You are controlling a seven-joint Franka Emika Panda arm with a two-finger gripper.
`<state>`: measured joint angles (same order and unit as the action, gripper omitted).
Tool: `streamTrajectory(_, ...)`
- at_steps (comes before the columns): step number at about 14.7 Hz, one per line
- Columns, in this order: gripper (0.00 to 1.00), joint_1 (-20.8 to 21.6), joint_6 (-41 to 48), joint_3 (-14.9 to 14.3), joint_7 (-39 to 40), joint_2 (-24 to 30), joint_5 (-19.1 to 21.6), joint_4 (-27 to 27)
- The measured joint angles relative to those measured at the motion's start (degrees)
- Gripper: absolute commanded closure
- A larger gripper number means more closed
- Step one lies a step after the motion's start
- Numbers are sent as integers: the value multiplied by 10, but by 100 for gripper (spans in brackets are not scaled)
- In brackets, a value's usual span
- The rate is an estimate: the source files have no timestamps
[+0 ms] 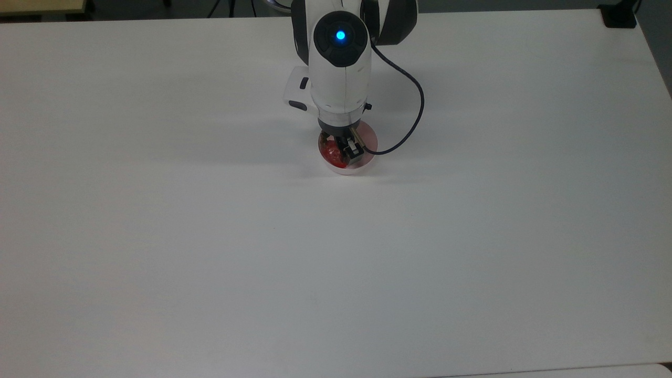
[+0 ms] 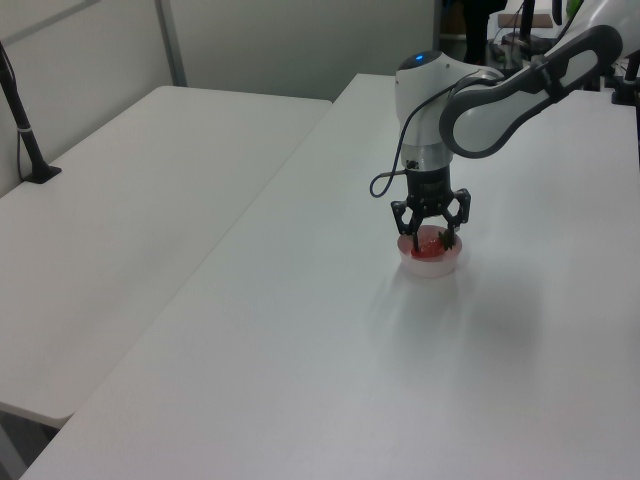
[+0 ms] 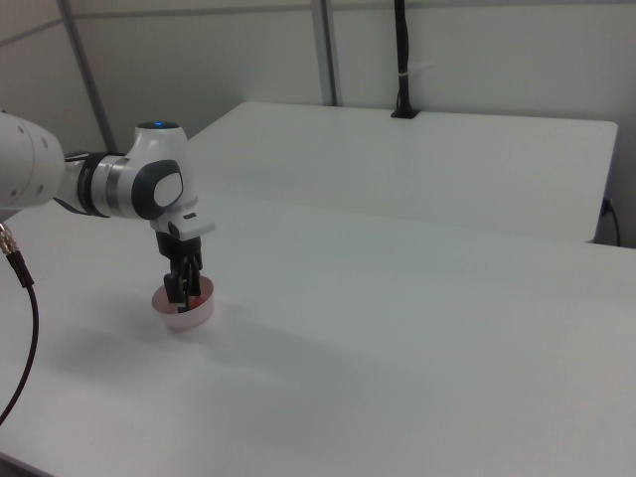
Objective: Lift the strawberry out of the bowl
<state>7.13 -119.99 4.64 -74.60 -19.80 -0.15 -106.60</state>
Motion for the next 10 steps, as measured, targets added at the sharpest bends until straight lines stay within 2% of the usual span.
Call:
streamTrajectory(2, 27, 0, 0, 6, -46, -3, 0, -2)
streamTrajectory(5, 54, 0, 0, 26, -72, -9, -1, -5)
streamTrajectory(8, 73, 0, 0, 32, -78, -11, -5, -8)
streamTrajectory(10, 81, -3, 0, 31, -78, -11, -6, -8)
